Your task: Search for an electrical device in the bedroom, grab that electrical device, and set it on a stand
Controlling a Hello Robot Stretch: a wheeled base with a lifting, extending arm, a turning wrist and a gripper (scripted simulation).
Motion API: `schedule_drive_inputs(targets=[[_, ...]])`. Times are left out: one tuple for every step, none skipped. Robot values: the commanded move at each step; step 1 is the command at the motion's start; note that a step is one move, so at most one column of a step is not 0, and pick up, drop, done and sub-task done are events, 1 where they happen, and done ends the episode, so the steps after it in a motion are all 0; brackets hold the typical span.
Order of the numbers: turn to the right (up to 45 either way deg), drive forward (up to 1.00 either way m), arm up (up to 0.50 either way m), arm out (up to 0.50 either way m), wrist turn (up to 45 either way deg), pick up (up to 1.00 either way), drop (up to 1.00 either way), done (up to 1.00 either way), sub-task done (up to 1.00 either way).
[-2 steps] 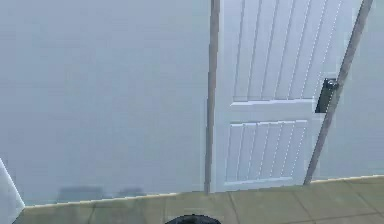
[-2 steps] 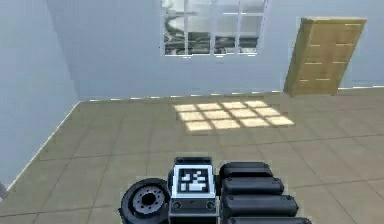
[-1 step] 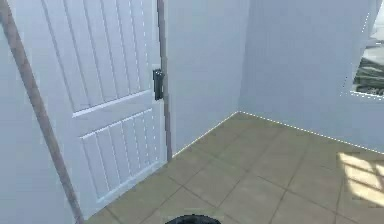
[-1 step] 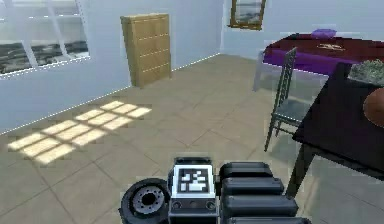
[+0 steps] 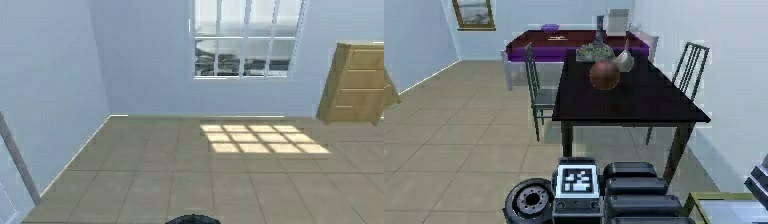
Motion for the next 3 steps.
schedule_drive_inputs(targets=[[45.0, 0.00, 0.00, 0.00, 0.0, 0.00, 0.00, 0.00, 0.00], [45.0, 0.00, 0.00, 0.00, 0.0, 0.00, 0.00, 0.00, 0.00], [45.0, 0.00, 0.00, 0.00, 0.0, 0.00, 0.00, 0.00, 0.00]])
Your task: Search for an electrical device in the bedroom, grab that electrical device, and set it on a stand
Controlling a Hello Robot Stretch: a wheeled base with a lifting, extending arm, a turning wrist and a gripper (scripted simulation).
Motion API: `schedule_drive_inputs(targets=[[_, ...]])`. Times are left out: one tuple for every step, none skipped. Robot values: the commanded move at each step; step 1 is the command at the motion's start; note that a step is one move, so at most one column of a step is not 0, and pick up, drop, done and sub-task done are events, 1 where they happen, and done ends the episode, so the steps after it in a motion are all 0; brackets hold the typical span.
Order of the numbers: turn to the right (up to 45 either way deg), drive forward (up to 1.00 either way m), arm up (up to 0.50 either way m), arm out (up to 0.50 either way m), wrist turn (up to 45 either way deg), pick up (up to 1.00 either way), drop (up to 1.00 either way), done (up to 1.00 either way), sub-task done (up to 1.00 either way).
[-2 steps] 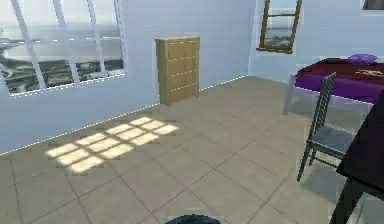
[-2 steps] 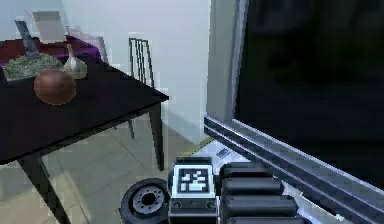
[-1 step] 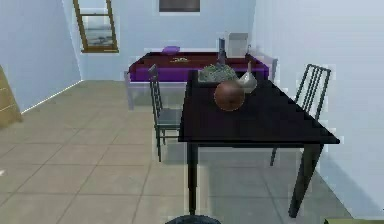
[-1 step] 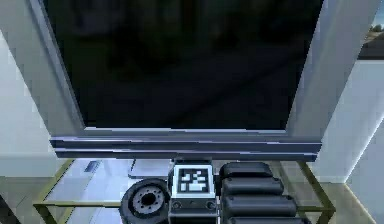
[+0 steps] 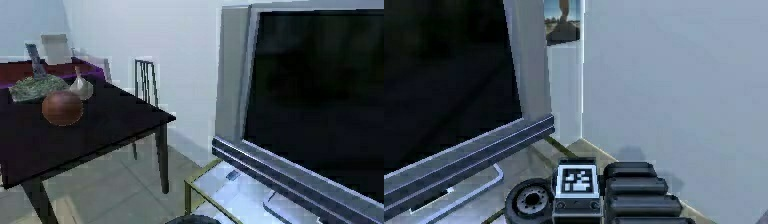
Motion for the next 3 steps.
schedule_drive_inputs(targets=[[42.0, 0.00, 0.00, 0.00, 0.0, 0.00, 0.00, 0.00, 0.00], [-45.0, 0.00, 0.00, 0.00, 0.0, 0.00, 0.00, 0.00, 0.00], [-45.0, 0.00, 0.00, 0.00, 0.0, 0.00, 0.00, 0.00, 0.00]])
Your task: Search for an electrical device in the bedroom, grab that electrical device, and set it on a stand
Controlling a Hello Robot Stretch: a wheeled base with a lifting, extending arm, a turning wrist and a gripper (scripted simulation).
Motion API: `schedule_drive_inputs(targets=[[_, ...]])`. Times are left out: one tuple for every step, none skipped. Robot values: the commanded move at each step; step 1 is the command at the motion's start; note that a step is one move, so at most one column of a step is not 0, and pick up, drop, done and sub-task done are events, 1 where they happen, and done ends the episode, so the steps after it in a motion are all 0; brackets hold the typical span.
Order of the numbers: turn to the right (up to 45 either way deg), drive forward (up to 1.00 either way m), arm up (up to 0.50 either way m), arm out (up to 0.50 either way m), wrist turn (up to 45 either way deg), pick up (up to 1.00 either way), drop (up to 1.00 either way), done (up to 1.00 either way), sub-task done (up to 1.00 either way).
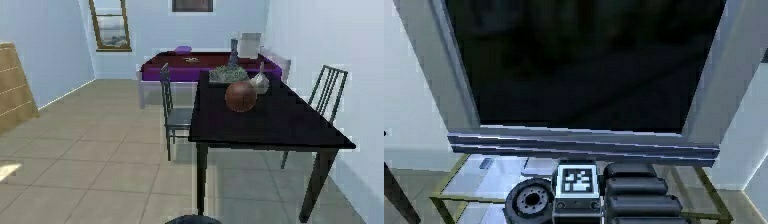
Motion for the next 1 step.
schedule_drive_inputs(targets=[[-45.0, 0.00, 0.00, 0.00, 0.0, 0.00, 0.00, 0.00, 0.00]])
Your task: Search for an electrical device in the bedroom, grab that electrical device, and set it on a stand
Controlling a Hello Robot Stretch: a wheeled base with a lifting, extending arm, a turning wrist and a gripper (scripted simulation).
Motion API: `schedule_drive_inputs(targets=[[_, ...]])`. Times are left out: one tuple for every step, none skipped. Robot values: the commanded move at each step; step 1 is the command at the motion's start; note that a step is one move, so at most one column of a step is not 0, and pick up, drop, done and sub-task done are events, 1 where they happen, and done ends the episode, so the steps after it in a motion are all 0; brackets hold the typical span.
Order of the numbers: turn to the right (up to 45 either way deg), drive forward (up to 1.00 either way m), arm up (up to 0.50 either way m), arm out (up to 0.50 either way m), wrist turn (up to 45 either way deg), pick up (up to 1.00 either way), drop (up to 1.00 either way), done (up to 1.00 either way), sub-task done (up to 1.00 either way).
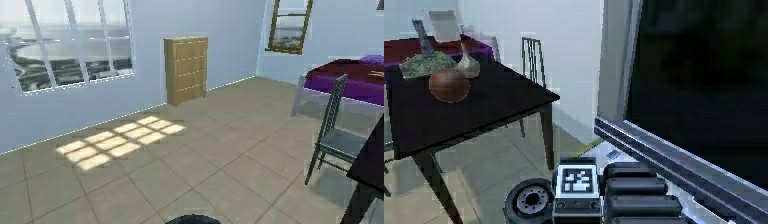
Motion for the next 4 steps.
schedule_drive_inputs(targets=[[-27.0, 0.00, 0.00, 0.00, 0.0, 0.00, 0.00, 0.00, 0.00], [45.0, 0.00, 0.00, 0.00, 0.0, 0.00, 0.00, 0.00, 0.00], [45.0, 0.00, 0.00, 0.00, 0.0, 0.00, 0.00, 0.00, 0.00], [45.0, 0.00, 0.00, 0.00, 0.0, 0.00, 0.00, 0.00, 0.00]])
